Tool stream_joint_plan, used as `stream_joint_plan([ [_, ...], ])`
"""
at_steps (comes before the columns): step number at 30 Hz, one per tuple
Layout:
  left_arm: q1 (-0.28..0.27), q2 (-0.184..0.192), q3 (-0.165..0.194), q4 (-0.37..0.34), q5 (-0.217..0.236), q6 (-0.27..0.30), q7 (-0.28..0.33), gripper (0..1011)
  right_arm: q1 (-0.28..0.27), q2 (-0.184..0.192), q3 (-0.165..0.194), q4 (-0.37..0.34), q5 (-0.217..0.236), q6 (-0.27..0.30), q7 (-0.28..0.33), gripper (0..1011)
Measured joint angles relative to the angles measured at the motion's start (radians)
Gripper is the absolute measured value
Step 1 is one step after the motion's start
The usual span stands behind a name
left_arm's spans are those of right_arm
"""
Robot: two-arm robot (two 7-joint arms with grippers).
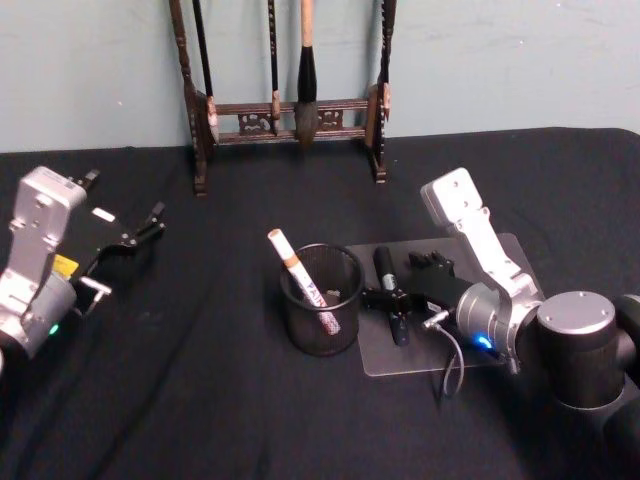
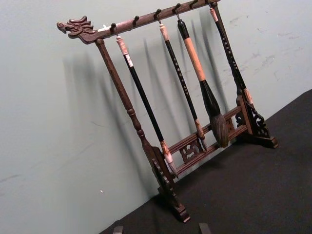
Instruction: Pick up the water-based marker from the table and place it into the pen holder.
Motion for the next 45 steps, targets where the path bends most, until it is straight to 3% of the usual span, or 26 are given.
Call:
stream_joint_plan([
  [45,0.000,0.000,0.000,0.000,0.000,0.000,0.000,1001,-0.021,-0.034,0.047,0.019,-0.067,-0.023,0.061,1002],
])
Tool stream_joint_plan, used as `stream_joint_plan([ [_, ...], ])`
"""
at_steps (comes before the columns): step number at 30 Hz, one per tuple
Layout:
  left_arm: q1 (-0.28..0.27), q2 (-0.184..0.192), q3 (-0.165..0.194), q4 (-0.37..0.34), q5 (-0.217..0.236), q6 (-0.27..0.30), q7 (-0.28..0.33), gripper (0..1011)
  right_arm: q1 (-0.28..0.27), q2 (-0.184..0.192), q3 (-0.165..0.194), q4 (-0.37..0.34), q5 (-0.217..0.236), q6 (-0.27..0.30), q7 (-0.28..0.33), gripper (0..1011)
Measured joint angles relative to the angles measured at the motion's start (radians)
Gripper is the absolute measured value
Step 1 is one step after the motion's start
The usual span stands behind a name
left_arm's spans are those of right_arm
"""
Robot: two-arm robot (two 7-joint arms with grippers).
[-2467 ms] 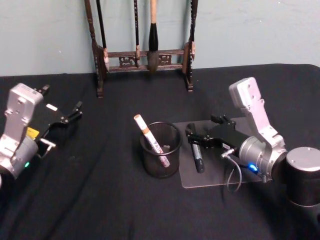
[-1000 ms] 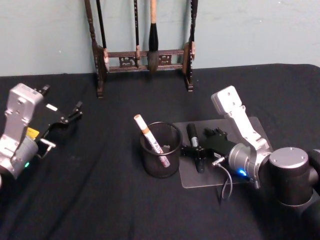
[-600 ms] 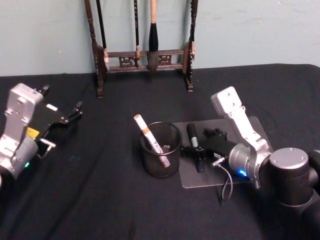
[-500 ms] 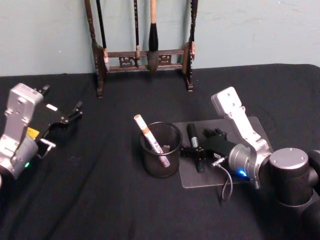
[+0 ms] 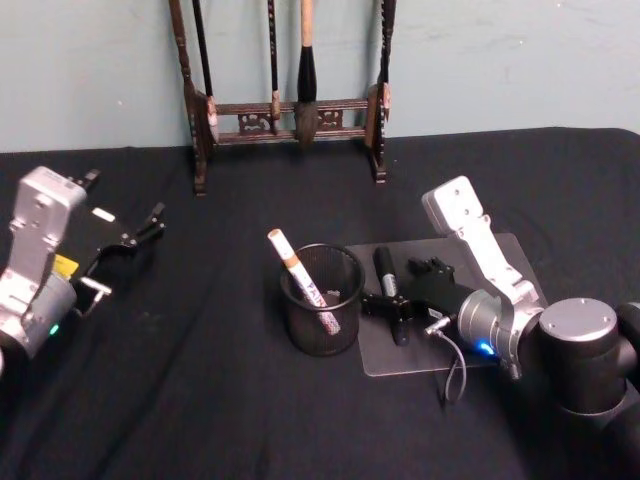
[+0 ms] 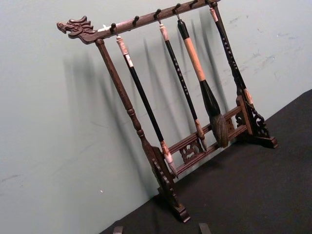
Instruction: Pick up the water-based marker from the table and place it into the pen holder.
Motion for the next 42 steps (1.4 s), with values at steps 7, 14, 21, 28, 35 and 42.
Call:
stream_joint_plan([
  [7,0.000,0.000,0.000,0.000,0.000,0.000,0.000,1001,0.000,0.001,-0.001,-0.001,-0.001,-0.001,0.000,1002],
  [14,0.000,0.000,0.000,0.000,0.000,0.000,0.000,1001,0.000,0.001,-0.001,-0.002,0.000,0.000,0.000,1002],
  [21,0.000,0.000,0.000,0.000,0.000,0.000,0.000,1001,0.000,0.001,-0.001,-0.002,0.001,0.002,0.000,1002],
  [28,0.000,0.000,0.000,0.000,0.000,0.000,0.000,1001,0.001,0.001,-0.001,-0.002,0.002,0.002,-0.001,1002],
  [35,0.000,0.000,0.000,0.000,0.000,0.000,0.000,1001,0.001,0.001,-0.001,-0.002,0.003,0.003,-0.001,1002],
  [42,0.000,0.000,0.000,0.000,0.000,0.000,0.000,1001,0.001,0.001,-0.001,-0.002,0.003,0.004,-0.001,942],
])
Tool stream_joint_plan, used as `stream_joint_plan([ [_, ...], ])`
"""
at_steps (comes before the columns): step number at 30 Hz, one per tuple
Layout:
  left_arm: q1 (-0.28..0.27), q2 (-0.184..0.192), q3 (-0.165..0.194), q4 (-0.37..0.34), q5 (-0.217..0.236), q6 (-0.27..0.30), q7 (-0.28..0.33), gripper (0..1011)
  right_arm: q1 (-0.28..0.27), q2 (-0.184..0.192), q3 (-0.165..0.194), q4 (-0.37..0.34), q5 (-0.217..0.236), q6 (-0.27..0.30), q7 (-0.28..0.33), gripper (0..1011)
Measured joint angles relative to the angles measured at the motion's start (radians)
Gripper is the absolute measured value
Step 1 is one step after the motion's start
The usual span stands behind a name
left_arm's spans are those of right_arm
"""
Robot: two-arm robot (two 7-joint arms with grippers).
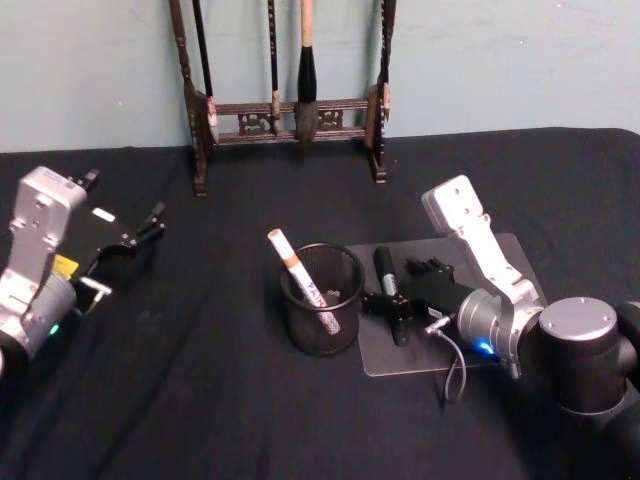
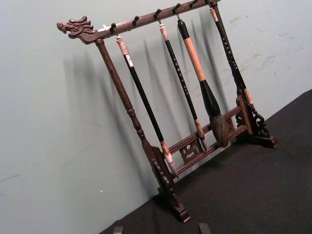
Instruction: Pick up the water-based marker from the table and place it into the pen holder.
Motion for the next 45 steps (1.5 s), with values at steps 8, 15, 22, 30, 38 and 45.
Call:
stream_joint_plan([
  [8,0.000,0.000,0.000,0.000,0.000,0.000,0.000,1001,0.000,0.000,0.000,0.000,0.000,0.000,0.000,764],
  [15,0.000,0.000,0.000,0.000,0.000,0.000,0.000,1001,0.000,0.000,0.000,0.000,0.000,0.000,0.000,508],
  [22,0.000,0.000,0.000,0.000,0.000,0.000,0.000,1001,0.000,0.000,0.000,0.000,0.000,0.000,0.000,334],
  [30,0.000,0.000,0.000,0.000,0.000,0.000,0.000,1001,0.000,0.000,0.000,0.000,0.000,0.000,0.000,207],
  [38,0.000,0.000,0.000,0.000,0.000,0.000,0.000,1001,0.000,0.000,0.000,0.000,0.000,0.000,0.000,207],
  [45,0.000,0.000,0.000,0.000,0.000,0.000,0.000,1001,-0.006,-0.002,0.010,-0.003,0.004,-0.027,0.003,207],
])
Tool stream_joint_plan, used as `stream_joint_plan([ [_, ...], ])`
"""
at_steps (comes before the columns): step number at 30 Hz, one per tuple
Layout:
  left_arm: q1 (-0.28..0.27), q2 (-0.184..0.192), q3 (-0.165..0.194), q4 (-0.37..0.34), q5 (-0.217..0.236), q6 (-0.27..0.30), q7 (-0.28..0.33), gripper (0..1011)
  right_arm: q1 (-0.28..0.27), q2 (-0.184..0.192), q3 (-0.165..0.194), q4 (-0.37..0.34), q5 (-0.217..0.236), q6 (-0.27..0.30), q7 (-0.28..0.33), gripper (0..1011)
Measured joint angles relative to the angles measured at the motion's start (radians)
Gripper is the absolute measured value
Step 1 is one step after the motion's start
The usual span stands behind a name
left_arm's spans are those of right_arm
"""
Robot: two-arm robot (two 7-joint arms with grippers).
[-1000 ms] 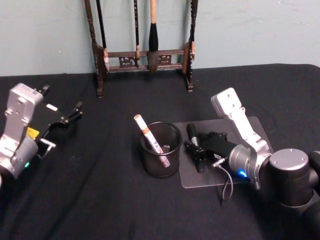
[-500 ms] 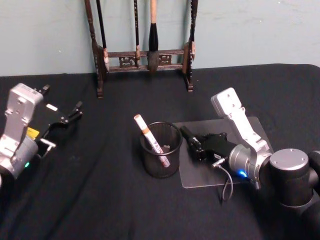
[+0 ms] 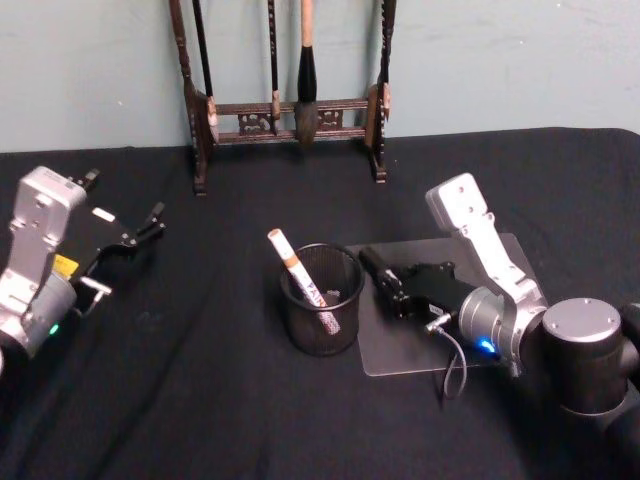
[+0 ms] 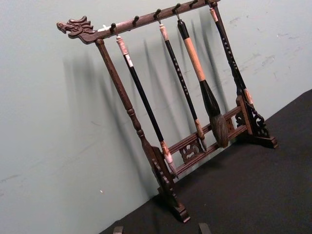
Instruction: Pick up the water-based marker from the table and place it into the pen holder.
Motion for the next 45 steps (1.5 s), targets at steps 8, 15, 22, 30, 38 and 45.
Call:
stream_joint_plan([
  [8,0.000,0.000,0.000,0.000,0.000,0.000,0.000,1001,-0.013,-0.009,0.038,-0.018,0.065,-0.116,0.033,205],
  [15,0.000,0.000,0.000,0.000,0.000,0.000,0.000,1001,-0.029,-0.006,0.069,-0.034,0.135,-0.259,0.072,207],
  [22,0.000,0.000,0.000,0.000,0.000,0.000,0.000,1001,-0.046,-0.008,0.085,-0.020,0.196,-0.454,0.126,207],
  [30,0.000,0.000,0.000,0.000,0.000,0.000,0.000,1001,-0.033,-0.021,0.069,0.043,0.244,-0.643,0.201,205],
  [38,0.000,0.000,0.000,0.000,0.000,0.000,0.000,1001,0.013,-0.052,0.024,0.134,0.281,-0.734,0.257,207],
  [45,0.000,0.000,0.000,0.000,0.000,0.000,0.000,1001,0.054,-0.081,-0.009,0.200,0.311,-0.760,0.285,205],
])
